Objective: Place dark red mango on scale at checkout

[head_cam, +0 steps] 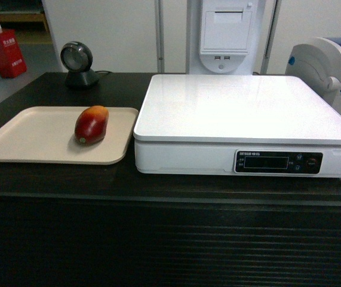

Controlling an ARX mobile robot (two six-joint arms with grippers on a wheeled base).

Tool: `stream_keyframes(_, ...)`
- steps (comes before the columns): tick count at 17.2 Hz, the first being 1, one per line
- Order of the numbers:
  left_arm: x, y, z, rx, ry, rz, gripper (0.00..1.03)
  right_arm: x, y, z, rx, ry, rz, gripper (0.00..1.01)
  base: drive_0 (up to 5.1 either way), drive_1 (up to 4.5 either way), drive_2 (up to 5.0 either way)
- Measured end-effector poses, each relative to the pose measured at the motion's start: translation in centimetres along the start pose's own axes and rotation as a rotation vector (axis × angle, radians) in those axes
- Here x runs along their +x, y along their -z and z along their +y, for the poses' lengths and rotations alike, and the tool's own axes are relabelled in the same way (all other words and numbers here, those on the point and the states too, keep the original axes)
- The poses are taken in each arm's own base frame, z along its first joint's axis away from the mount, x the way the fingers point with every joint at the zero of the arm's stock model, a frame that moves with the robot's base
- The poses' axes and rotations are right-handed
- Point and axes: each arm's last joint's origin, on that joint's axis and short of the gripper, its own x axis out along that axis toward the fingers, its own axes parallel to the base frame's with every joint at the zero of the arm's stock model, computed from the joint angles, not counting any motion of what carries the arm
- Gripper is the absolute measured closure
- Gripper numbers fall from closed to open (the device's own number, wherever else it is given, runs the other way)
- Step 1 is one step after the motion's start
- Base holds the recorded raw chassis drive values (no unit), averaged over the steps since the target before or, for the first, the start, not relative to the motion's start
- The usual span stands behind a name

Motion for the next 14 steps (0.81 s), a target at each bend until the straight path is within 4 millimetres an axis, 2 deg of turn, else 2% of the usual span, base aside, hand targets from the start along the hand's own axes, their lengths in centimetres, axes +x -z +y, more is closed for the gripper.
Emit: stream_keyframes(14, 0.0, 0.0, 0.0, 0.0, 0.0, 0.0, 0.05, 0.0, 0.0, 0.0, 0.0, 0.0, 0.0, 0.03, 0.0, 0.0, 0.0)
